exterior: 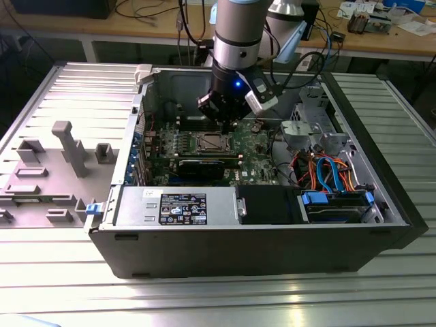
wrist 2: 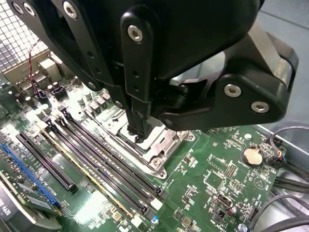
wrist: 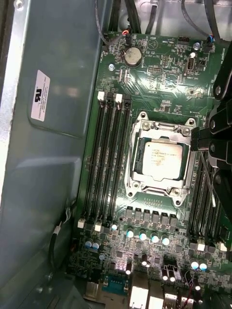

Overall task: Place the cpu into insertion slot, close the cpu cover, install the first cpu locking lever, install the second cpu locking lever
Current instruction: 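Install the first cpu locking lever, then install the second cpu locking lever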

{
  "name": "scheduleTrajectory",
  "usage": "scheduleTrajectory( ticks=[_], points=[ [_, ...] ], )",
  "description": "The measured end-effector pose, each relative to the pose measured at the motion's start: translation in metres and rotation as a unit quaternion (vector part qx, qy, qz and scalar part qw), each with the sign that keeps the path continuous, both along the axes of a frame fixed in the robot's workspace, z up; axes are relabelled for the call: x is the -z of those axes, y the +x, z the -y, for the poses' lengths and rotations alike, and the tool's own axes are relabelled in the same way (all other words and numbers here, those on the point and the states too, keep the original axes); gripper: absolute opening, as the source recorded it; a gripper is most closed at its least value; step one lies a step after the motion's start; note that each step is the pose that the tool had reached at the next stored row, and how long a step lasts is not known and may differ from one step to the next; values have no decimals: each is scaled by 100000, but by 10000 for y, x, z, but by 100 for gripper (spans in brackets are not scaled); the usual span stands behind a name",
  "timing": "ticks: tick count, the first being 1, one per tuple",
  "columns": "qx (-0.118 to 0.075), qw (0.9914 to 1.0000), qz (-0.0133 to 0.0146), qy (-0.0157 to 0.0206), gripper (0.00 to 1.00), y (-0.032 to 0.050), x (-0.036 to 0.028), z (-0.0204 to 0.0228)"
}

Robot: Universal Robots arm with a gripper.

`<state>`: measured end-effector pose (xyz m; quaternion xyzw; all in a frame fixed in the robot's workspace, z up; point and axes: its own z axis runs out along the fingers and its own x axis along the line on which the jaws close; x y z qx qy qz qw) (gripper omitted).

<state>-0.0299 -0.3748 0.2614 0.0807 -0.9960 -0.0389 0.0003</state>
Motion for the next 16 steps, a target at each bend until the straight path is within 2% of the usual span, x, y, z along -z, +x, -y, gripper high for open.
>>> scheduleTrajectory(
  ticks=[7, 10, 12, 16],
  points=[
    [4, 100000, -5, -7, 11, 0, -2, 0],
    [96, 100000, -8, 15, 11, 0, 4, 25],
    [160, 100000, -5, 44, 11, 1, 7, 55],
    [210, 100000, -3, 216, 11, 1, 20, 172]
  ],
)
